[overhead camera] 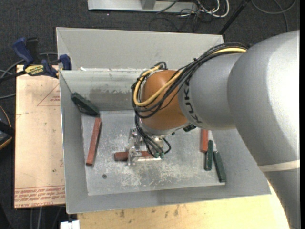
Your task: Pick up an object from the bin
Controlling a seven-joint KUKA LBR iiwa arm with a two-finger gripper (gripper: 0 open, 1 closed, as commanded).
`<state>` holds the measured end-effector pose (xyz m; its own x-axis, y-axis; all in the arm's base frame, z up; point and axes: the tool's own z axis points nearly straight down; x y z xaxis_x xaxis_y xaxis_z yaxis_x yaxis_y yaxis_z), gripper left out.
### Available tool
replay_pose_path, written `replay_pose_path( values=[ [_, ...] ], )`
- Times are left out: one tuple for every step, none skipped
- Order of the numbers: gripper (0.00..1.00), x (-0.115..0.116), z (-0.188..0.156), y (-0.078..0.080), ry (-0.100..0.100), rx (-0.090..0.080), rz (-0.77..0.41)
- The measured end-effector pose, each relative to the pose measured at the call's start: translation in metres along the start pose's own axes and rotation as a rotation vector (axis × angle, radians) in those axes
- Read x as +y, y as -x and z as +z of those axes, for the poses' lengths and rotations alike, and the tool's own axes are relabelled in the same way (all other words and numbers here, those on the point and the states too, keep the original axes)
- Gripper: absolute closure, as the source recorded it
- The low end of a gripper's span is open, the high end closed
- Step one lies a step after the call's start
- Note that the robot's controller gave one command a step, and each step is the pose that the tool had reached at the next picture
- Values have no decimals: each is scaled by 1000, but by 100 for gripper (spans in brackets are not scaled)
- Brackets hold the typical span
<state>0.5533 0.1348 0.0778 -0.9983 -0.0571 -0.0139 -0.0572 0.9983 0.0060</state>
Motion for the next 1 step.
replay_pose_path(
  values=[
    [100, 4, -179, 19, -4, 2, -22]
  ],
)
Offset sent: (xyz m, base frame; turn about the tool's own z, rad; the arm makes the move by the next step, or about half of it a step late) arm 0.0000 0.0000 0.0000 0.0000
